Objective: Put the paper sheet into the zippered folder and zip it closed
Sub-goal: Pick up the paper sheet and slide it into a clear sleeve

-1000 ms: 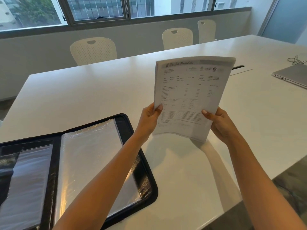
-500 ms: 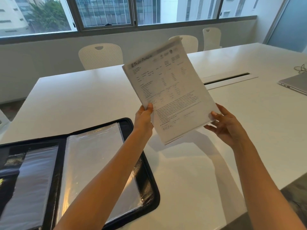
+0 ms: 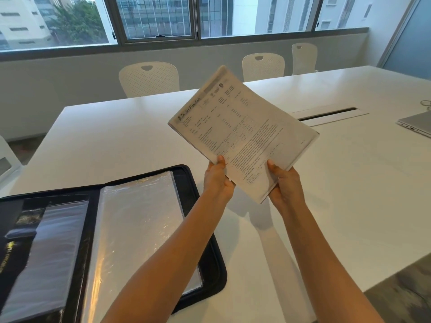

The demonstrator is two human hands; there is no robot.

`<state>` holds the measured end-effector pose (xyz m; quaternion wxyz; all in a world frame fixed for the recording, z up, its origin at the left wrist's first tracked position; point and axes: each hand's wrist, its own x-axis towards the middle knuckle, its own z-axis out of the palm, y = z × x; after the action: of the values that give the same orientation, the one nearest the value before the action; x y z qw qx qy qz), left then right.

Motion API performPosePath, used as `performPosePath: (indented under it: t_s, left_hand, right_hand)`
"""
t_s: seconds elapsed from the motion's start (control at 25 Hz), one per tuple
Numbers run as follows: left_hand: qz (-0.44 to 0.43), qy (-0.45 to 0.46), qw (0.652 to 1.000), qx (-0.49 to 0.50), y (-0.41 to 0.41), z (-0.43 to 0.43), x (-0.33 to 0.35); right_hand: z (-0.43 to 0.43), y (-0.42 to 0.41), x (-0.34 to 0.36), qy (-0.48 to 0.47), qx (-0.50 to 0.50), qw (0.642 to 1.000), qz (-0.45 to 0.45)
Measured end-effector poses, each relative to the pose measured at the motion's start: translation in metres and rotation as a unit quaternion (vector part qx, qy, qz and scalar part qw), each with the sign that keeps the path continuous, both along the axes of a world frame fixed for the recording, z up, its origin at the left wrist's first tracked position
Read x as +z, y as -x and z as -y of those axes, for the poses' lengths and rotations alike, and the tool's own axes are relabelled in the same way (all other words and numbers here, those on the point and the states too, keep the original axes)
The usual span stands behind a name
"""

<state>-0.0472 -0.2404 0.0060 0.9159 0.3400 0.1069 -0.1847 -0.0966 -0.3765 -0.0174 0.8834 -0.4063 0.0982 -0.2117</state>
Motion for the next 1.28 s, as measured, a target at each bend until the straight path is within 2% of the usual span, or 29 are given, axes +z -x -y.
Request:
performPosePath:
  t_s: [0.08, 0.16, 0.24, 0.28, 0.32, 0.4, 0.44, 0.48, 0.52, 0.64, 0.72, 0.8, 1.12, 1.28]
  left_hand:
    - [-0.005, -0.066, 0.998, -0.017, -0.001, -0.004, -0.002]
    - [0.029, -0.174, 0.983, -0.043, -0.003, -0.012, -0.005]
    - [0.115, -0.319, 0.94, -0.039, -0.005, -0.022, -0.012]
    - [0.173, -0.417, 0.892, -0.012, -0.007, -0.028, -0.018]
    - [0.233, -0.52, 0.821, 0.028, -0.009, -0.034, -0.025]
    - [0.316, -0.693, 0.643, 0.082, -0.015, -0.046, -0.038]
    - [0.325, -0.752, 0.569, 0.075, -0.019, -0.051, -0.045]
    - [0.309, -0.798, 0.515, 0.046, -0.022, -0.056, -0.05]
    - [0.275, -0.83, 0.486, 0.006, -0.024, -0.06, -0.055]
    - [0.19, -0.859, 0.468, -0.088, -0.024, -0.07, -0.069]
    - [0.18, -0.869, 0.446, -0.118, -0.02, -0.074, -0.078]
    - [0.179, -0.871, 0.443, -0.119, -0.015, -0.076, -0.085]
    - [0.248, -0.861, 0.426, -0.126, 0.007, -0.078, -0.097]
    - [0.3, -0.853, 0.401, -0.148, 0.029, -0.082, -0.1]
  right_hand:
    - [0.001, 0.001, -0.004, 0.01, -0.016, 1.0, -0.015]
    - [0.005, 0.001, -0.009, 0.013, -0.028, 0.999, -0.039]
    - [0.009, 0.001, -0.014, 0.008, -0.04, 0.997, -0.061]
    - [0.012, 0.001, -0.016, 0.0, -0.047, 0.997, -0.068]
    - [0.014, 0.001, -0.017, -0.009, -0.052, 0.996, -0.072]
    - [0.017, 0.002, -0.02, -0.02, -0.058, 0.996, -0.072]
    - [0.018, 0.003, -0.02, -0.026, -0.062, 0.995, -0.072]
    - [0.018, 0.003, -0.021, -0.031, -0.066, 0.995, -0.073]
    - [0.018, 0.003, -0.022, -0.033, -0.068, 0.994, -0.075]
    - [0.017, 0.005, -0.025, -0.033, -0.065, 0.994, -0.084]
    - [0.017, 0.006, -0.027, -0.031, -0.06, 0.994, -0.085]
    - [0.016, 0.008, -0.027, -0.027, -0.059, 0.994, -0.086]
    - [0.01, 0.009, -0.034, -0.015, -0.059, 0.992, -0.11]
    - [-0.002, 0.007, -0.034, -0.017, -0.051, 0.992, -0.112]
